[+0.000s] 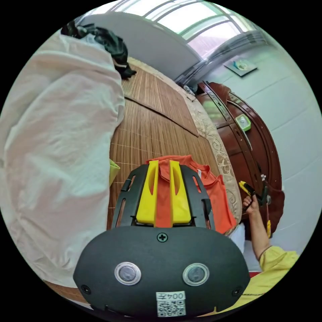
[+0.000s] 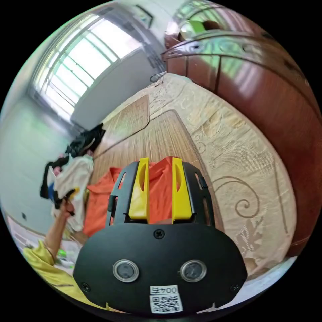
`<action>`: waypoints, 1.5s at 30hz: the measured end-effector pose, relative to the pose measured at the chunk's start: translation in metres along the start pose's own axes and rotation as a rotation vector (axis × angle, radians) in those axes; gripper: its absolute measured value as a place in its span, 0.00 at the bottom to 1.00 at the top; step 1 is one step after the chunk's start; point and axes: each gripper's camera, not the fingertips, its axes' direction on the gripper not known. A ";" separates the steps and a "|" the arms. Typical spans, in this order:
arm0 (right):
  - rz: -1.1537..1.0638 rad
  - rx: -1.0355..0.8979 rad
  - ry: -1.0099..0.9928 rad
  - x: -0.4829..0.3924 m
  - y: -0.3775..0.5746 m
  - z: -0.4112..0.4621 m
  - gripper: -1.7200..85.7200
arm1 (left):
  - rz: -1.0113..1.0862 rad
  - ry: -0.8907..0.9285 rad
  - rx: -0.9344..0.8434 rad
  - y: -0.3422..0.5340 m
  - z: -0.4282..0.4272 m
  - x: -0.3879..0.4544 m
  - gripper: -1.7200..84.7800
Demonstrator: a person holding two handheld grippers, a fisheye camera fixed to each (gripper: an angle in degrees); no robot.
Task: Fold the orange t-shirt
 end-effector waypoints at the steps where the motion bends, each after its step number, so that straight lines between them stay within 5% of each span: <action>1: -0.104 -0.032 0.063 -0.032 0.019 -0.008 0.12 | 0.097 -0.048 0.015 0.019 -0.016 0.020 0.05; 7: -0.358 -0.160 0.212 -0.154 0.148 -0.004 0.08 | 0.420 -0.247 0.021 0.167 -0.062 0.084 0.06; 13: -0.269 -0.223 0.175 -0.192 0.208 0.049 0.03 | 0.462 -0.307 -0.113 0.247 -0.042 0.089 0.10; 27: -0.157 -0.205 0.086 -0.207 0.229 0.041 0.05 | 0.621 -0.314 -0.195 0.264 -0.013 0.116 0.10; 33: -0.212 -0.059 0.266 -0.182 0.257 -0.034 0.09 | 0.606 -0.289 -0.178 0.273 -0.011 0.117 0.06; 39: -0.181 -0.110 0.343 -0.123 0.269 -0.055 0.12 | 0.563 -0.252 -0.177 0.281 -0.018 0.112 0.05; 45: -0.388 -0.208 0.394 -0.130 0.251 -0.034 0.14 | 0.556 -0.279 -0.210 0.284 -0.023 0.108 0.05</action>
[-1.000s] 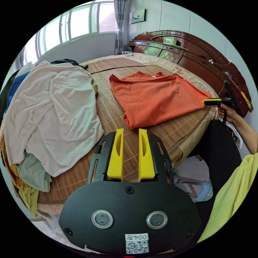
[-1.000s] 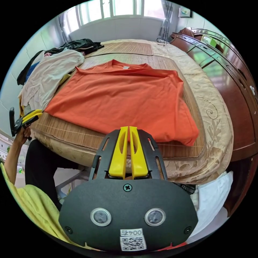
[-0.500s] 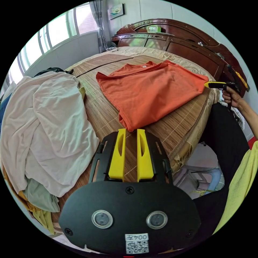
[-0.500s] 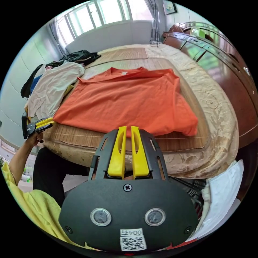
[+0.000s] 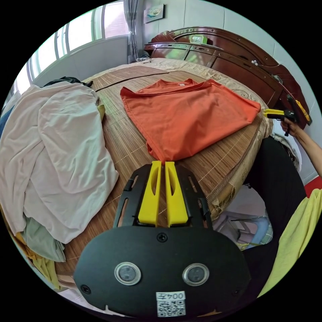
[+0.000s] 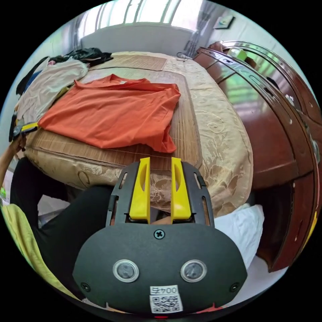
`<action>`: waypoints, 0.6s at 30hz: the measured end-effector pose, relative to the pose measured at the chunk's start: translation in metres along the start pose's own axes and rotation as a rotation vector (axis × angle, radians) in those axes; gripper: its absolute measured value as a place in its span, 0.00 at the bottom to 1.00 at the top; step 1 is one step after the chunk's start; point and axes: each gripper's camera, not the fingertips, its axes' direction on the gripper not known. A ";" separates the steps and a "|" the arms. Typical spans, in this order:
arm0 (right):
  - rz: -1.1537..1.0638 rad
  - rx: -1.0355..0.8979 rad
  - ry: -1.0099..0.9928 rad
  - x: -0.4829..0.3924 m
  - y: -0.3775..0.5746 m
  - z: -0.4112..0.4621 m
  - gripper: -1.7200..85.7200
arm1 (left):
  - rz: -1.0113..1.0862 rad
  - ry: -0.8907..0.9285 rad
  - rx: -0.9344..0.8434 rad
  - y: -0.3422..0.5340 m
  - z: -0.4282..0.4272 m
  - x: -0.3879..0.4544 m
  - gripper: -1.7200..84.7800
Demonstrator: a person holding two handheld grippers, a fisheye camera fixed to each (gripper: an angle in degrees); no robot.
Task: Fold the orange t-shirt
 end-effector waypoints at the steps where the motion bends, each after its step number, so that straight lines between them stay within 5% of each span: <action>1: -0.036 -0.014 0.018 -0.002 -0.005 0.003 0.14 | -0.004 -0.001 -0.004 0.001 -0.001 -0.001 0.04; 18: -0.040 0.069 -0.233 0.004 0.041 -0.053 0.02 | -0.097 0.057 0.010 0.098 -0.068 -0.060 0.03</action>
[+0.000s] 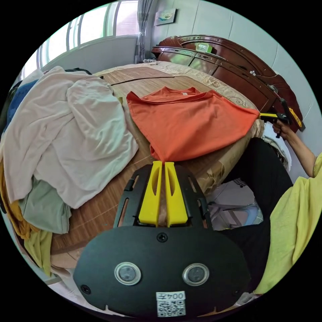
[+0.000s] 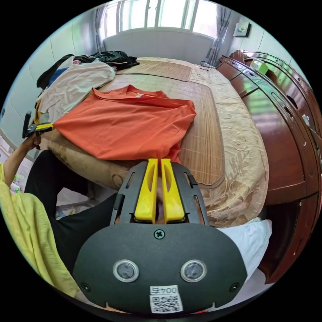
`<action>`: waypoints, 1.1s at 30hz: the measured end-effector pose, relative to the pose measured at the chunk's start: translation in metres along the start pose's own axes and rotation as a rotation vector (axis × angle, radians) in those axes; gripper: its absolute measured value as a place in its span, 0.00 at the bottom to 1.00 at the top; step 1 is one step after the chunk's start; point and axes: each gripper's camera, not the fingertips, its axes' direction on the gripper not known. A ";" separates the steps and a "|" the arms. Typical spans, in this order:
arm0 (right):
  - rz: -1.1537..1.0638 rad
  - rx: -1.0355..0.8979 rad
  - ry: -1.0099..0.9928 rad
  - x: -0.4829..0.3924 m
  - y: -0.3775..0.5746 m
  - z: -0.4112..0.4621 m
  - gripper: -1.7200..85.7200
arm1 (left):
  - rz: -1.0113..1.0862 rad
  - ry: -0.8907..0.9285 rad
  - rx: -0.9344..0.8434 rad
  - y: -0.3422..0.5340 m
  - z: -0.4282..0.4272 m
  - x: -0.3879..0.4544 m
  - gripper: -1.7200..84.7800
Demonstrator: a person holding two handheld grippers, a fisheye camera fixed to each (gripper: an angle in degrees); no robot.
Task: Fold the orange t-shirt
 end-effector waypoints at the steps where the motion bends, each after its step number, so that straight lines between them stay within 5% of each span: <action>1: 0.005 -0.015 -0.028 0.004 0.009 0.001 0.02 | -0.028 0.005 -0.003 0.009 -0.001 -0.008 0.03; 11: 0.261 -0.089 -0.378 0.083 0.102 0.027 0.01 | -0.071 0.026 -0.038 0.043 0.003 -0.032 0.03; 18: 0.327 -0.015 -0.113 0.083 0.146 -0.001 0.02 | -0.053 0.016 -0.061 0.049 -0.002 -0.037 0.03; 22: 0.267 0.012 -0.100 0.063 0.151 -0.017 0.11 | -0.070 0.020 -0.055 0.054 -0.004 -0.043 0.03; 33: 0.314 0.040 -0.069 0.039 0.144 -0.011 0.11 | -0.065 -0.020 -0.056 0.062 -0.011 -0.046 0.03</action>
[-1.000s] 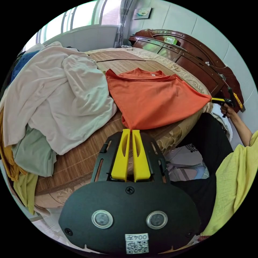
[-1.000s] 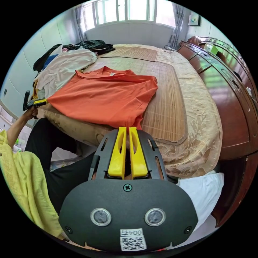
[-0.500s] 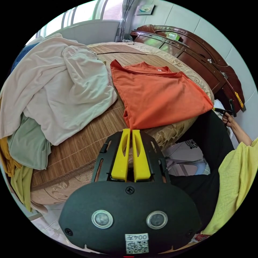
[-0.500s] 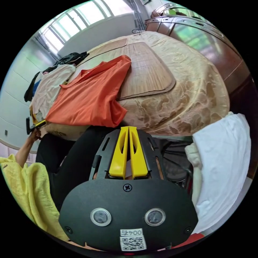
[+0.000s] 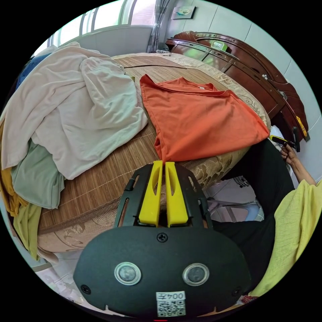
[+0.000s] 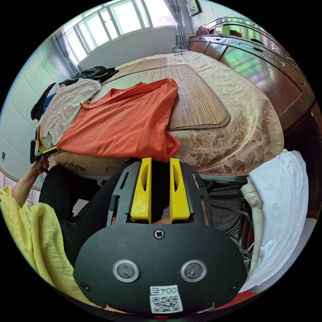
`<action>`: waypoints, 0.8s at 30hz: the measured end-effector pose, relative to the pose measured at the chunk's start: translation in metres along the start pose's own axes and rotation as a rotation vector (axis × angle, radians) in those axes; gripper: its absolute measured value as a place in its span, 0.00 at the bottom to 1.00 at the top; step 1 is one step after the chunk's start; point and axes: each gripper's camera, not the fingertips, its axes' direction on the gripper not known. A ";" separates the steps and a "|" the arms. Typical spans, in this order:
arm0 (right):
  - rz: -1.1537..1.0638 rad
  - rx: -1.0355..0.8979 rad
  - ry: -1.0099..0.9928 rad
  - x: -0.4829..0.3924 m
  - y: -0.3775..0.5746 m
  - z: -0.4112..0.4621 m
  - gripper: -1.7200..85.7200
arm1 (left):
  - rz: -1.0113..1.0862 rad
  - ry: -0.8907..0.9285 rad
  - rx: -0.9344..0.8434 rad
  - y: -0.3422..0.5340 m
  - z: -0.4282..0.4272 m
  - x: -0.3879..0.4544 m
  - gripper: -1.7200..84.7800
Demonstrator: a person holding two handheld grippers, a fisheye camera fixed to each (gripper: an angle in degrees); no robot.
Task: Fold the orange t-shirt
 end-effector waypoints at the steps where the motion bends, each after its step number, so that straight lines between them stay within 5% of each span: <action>1: 0.012 0.002 0.011 -0.002 -0.002 0.000 0.09 | 0.002 -0.004 0.000 0.001 -0.001 0.000 0.03; 9: -0.241 0.054 0.154 -0.028 -0.022 -0.043 0.03 | 0.034 -0.036 -0.011 0.001 -0.003 0.001 0.03; 14: -0.247 -0.198 0.307 0.015 -0.018 -0.006 0.02 | 0.013 -0.022 -0.003 0.002 -0.004 -0.006 0.03; 18: -0.179 -0.085 0.057 0.020 -0.006 -0.031 0.03 | 0.021 -0.027 -0.010 -0.001 -0.004 -0.005 0.03; 24: -0.262 -0.054 0.132 -0.037 -0.012 -0.007 0.12 | 0.008 -0.024 -0.006 -0.004 -0.004 -0.005 0.03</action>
